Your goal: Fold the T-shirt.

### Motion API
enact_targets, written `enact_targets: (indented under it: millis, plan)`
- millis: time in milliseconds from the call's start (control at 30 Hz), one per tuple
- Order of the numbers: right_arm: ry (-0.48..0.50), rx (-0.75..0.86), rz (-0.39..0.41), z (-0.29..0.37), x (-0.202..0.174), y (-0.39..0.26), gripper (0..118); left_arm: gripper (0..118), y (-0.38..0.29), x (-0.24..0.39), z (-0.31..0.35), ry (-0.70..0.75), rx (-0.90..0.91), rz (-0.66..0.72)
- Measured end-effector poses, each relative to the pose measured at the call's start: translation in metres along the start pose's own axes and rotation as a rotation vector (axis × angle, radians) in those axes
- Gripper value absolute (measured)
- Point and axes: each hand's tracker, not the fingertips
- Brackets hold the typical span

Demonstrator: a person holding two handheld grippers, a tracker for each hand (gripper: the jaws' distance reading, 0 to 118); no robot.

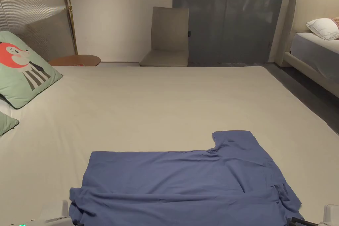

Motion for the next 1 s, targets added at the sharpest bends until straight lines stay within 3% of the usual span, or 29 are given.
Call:
enact_targets:
  millis: [33,200,367,667,833,900,1000]
  plan:
    - [0.022,-0.027,0.001,-0.006,0.000,-0.001,97,7,0.000,-0.001,0.002,-0.004,0.004,0.013]
    - [0.112,-0.076,0.041,-0.011,-0.007,-0.004,4,7,0.000,-0.006,0.012,-0.023,0.009,0.039]
    - [0.127,-0.055,0.090,0.016,-0.013,0.004,3,7,0.000,-0.009,0.032,-0.053,0.003,0.058]
    - [0.141,-0.006,0.048,0.106,0.021,0.010,3,7,-0.024,-0.019,0.094,-0.053,0.008,0.069]
    - [0.165,-0.081,0.047,0.133,0.029,-0.011,3,7,-0.064,-0.037,0.113,-0.046,-0.055,0.102]
    - [0.130,-0.116,0.091,0.134,0.027,-0.027,3,7,-0.079,-0.038,0.113,-0.034,-0.077,0.103]
    - [0.110,-0.173,0.093,0.120,0.025,-0.047,3,7,-0.100,-0.039,0.109,-0.026,-0.105,0.110]
